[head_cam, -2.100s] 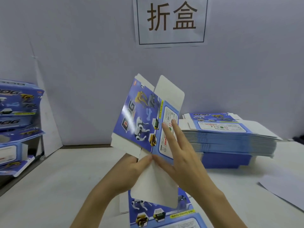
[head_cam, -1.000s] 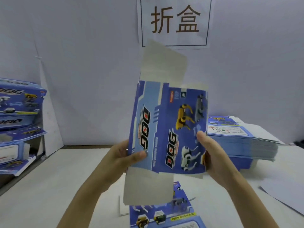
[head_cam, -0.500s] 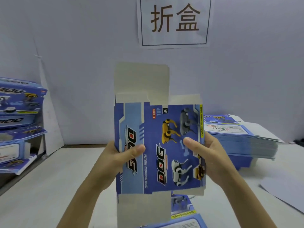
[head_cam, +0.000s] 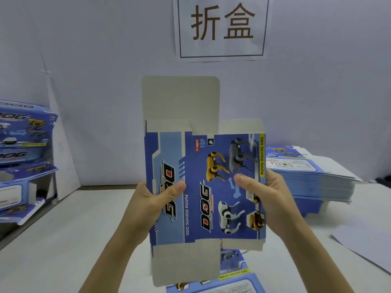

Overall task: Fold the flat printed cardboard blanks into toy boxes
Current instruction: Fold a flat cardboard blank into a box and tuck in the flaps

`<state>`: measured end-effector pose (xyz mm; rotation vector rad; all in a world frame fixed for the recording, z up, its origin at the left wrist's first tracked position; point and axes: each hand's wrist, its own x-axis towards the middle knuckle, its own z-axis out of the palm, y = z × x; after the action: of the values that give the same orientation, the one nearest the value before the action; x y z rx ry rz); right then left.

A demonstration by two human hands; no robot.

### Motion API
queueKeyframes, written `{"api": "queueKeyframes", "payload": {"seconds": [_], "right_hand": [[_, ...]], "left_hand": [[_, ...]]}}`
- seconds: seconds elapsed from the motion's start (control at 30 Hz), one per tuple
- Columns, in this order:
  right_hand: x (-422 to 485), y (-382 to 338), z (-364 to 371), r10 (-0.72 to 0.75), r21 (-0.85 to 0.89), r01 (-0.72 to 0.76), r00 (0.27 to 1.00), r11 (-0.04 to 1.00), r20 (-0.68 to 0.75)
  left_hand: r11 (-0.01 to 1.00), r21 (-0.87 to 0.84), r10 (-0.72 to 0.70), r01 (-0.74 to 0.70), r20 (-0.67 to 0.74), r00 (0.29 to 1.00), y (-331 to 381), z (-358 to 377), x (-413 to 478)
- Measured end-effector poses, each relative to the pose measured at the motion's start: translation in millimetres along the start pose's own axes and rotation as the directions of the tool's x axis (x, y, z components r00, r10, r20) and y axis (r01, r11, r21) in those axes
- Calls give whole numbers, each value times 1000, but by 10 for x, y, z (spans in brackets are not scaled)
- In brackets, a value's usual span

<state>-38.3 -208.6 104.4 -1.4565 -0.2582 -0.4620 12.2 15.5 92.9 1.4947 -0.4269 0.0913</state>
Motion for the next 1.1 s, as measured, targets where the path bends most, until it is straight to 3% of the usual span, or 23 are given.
{"api": "queueKeyframes", "payload": {"seconds": [0.37,0.57,0.77,0.9,1.1], "right_hand": [[9,16,-8,14,22,-15,999,1000,41],[25,50,45,-29,-47,28,999,999,-29],[-11,44,112,-62,-179,83,991,980,119],[4,-5,148,-209,-17,209,978,978,25],[-27,-58,105,-357,-79,355,934,931,-5]], "left_hand": [[999,11,-52,51,29,998,-21,-43,18],[994,41,104,-101,-99,990,66,61,15],[982,3,191,-191,48,980,126,129,-50],[954,76,270,-291,213,939,165,67,-101],[906,168,342,-390,255,905,141,-7,-96]]}}
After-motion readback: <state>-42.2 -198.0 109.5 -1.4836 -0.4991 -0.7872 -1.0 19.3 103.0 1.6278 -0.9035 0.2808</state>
